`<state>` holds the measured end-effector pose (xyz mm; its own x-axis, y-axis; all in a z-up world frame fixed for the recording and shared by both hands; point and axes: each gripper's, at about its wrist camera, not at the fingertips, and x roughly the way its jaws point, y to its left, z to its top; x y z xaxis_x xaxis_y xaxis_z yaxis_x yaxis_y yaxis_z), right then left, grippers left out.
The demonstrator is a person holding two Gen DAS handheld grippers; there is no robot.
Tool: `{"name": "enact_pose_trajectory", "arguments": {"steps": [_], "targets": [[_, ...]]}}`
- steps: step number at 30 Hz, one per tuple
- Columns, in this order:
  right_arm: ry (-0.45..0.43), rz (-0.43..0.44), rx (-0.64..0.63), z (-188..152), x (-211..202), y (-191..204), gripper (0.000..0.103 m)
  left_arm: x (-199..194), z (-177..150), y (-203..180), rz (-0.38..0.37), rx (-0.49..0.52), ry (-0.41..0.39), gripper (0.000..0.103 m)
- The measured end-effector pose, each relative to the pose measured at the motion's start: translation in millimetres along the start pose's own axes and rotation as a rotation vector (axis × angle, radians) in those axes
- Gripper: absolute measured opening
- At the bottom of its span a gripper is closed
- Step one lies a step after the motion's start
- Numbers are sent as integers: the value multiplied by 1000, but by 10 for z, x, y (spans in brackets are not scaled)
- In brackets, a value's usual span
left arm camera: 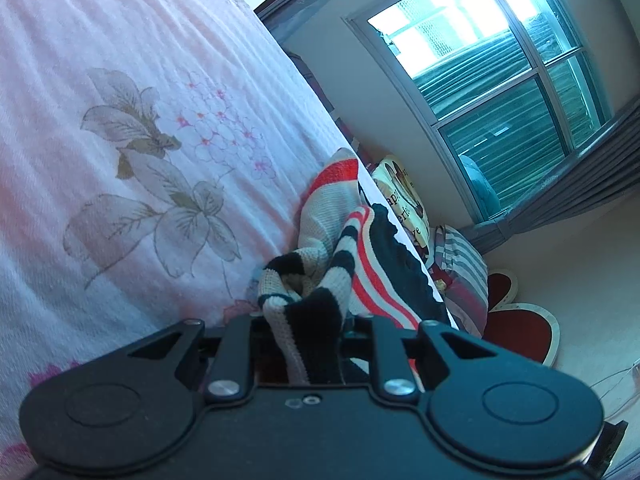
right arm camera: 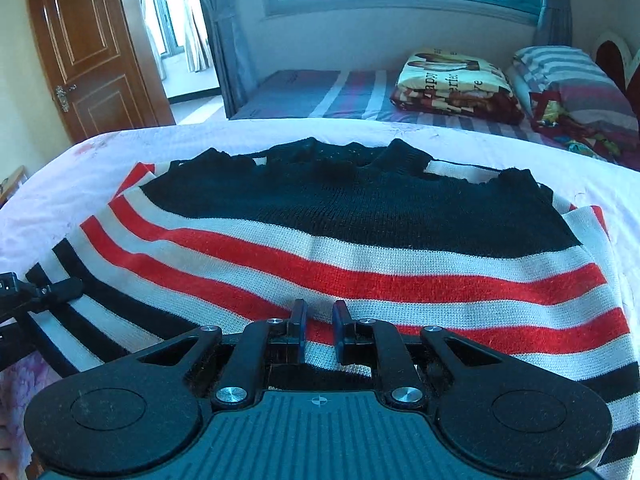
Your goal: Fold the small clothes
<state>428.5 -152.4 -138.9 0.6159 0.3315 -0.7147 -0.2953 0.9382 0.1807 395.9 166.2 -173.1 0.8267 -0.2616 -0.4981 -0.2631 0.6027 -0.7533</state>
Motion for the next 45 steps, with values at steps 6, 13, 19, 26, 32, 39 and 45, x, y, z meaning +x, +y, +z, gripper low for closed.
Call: {"name": "enact_pose_trajectory", "arguments": {"steps": [6, 13, 19, 26, 32, 39, 45], "targets": [[0, 4, 14, -67, -13, 37, 2, 17, 9, -3, -1, 11, 4, 19], [-39, -9, -5, -130, 7, 42, 1, 21, 42, 3, -7, 4, 7, 19], [-63, -1, 10, -186, -16, 23, 1, -56, 95, -111, -29, 35, -1, 18], [-75, 60, 142, -178, -25, -145, 0, -160, 74, -1095, -98, 341, 20, 18], [-167, 111, 429, -188, -463, -728, 0, 91, -402, -2165, -187, 601, 169, 18], [-278, 82, 724, -515, -1390, -1959, 3, 1019, -1652, -2595, -98, 806, 525, 32], [-328, 132, 709, -561, -1847, -2091, 81, 486, -1763, -2649, -273, 872, 488, 65]]}}
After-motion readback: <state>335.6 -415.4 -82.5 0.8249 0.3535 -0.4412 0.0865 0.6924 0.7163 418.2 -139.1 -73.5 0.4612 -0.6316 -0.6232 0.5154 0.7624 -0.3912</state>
